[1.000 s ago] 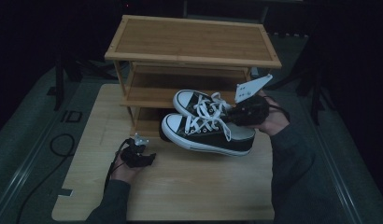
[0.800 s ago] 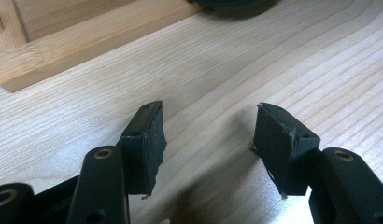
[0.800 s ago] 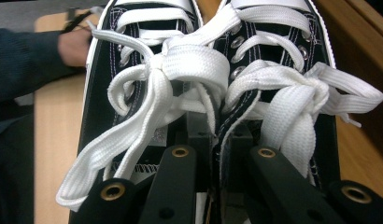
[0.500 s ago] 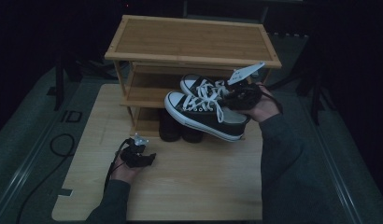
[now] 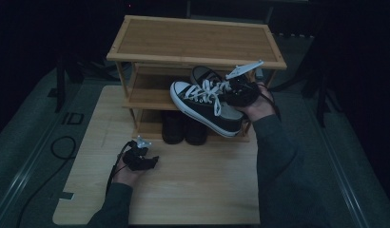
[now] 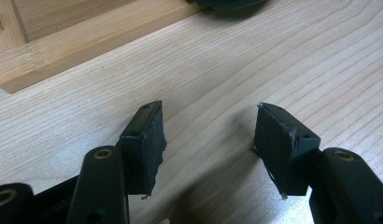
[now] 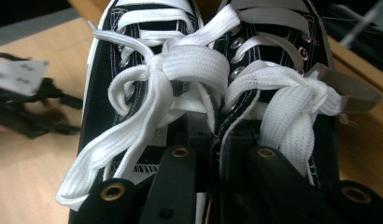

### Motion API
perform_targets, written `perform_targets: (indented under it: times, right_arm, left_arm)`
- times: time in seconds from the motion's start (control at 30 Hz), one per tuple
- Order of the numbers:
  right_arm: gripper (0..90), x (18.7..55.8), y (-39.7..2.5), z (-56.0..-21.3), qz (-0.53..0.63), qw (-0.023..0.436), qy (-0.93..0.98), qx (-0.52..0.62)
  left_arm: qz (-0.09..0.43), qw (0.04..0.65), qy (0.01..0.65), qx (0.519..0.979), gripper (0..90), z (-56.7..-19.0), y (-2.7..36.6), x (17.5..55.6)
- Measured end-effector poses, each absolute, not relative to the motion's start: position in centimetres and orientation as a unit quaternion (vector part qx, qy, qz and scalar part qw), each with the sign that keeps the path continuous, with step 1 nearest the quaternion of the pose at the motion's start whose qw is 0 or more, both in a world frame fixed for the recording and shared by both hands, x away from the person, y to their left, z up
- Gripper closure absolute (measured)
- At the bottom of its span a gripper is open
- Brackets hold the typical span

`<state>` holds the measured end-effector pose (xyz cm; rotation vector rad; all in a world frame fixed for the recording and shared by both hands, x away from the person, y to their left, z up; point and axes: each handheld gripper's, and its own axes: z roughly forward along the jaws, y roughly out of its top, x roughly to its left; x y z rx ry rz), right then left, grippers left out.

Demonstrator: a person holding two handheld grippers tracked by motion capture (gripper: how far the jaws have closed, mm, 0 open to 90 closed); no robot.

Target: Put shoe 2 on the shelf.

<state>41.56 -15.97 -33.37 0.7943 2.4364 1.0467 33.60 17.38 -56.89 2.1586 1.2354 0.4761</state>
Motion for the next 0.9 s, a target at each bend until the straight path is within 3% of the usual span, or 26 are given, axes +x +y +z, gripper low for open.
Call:
perform_targets:
  times: [0.9]
  right_arm:
    - [85.0, 41.7, -13.5, -34.1, 0.361, 0.244, 0.827, 0.355]
  left_arm:
    - [0.179, 0.299, 0.465, 0.814, 43.1, -56.9, 17.4, 33.6]
